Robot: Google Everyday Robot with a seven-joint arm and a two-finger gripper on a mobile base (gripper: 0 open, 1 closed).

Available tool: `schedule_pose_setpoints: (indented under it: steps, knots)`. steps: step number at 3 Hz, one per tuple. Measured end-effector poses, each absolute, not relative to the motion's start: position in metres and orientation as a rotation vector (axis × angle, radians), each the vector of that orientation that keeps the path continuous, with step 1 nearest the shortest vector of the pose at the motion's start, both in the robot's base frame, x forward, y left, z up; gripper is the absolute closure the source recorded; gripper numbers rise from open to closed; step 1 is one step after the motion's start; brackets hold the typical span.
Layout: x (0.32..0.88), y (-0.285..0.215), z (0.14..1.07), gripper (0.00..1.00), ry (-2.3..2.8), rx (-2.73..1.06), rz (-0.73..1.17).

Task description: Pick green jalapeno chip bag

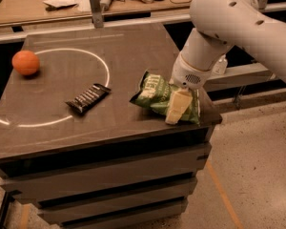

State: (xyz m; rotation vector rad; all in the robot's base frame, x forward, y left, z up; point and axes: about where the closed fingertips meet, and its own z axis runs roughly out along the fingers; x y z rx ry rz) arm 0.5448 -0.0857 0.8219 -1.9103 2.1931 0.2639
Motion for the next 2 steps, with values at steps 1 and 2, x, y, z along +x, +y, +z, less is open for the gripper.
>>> schedule_pose_setpoints:
  steps: [1, 2]
  knots:
    - [0.5447, -0.0856, 0.8288, 0.68, 2.194, -1.911, 0.265]
    - [0.5447, -0.0857, 0.8326, 0.91, 2.194, -1.910, 0.265]
